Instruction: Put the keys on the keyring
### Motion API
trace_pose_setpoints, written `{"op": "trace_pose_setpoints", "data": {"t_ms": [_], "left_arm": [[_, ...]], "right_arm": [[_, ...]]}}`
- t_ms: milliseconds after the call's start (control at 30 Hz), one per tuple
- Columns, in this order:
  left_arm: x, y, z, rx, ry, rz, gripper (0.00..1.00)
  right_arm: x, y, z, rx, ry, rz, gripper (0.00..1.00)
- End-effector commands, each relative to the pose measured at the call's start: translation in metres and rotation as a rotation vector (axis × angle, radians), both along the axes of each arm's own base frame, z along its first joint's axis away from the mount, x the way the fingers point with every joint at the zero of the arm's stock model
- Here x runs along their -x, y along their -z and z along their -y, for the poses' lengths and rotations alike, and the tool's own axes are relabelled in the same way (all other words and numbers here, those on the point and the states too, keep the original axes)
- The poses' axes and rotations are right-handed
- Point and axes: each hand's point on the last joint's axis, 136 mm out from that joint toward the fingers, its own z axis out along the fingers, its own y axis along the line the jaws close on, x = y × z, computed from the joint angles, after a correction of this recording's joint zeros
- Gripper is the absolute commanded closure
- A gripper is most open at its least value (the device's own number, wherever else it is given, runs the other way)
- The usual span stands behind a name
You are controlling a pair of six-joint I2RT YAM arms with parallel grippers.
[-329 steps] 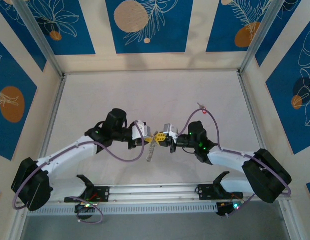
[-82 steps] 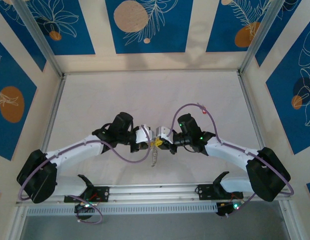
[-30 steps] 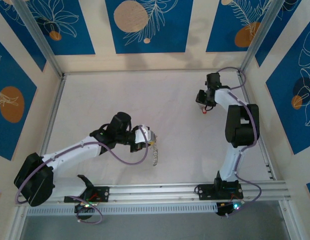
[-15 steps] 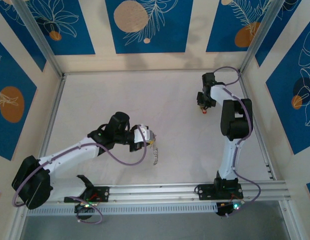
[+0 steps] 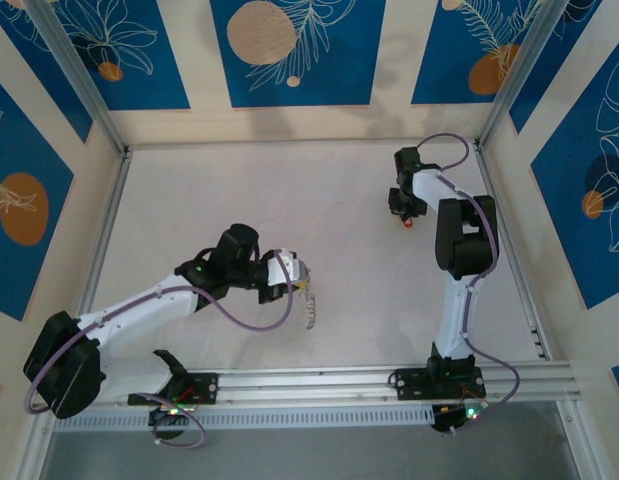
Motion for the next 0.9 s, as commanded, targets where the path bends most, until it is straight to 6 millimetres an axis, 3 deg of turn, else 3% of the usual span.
{"op": "trace_pose_setpoints", "data": {"t_ms": [0, 433, 533, 667, 867], "left_arm": [[0.002, -0.015, 0.004, 0.031, 0.018, 0.032, 1.00], [0.001, -0.013, 0.004, 0.021, 0.013, 0.028, 1.00], [-0.001, -0.015, 0.003, 0.023, 0.000, 0.038, 1.00], [0.003, -0.025, -0.005, 0.012, -0.012, 0.059, 1.00], [0.020, -0.061, -0.026, 0.037, -0.028, 0.114, 1.00]], "right_arm": [[-0.005, -0.001, 0.000, 0.026, -0.009, -0.014, 0.75], [-0.005, -0.006, 0.003, 0.100, -0.026, 0.000, 0.95], [-0.002, -0.015, -0.001, 0.130, -0.048, 0.016, 0.98], [0.002, -0.038, -0.023, 0.108, -0.099, 0.071, 1.00], [0.036, -0.067, -0.083, 0.068, -0.318, 0.196, 1.00]]}}
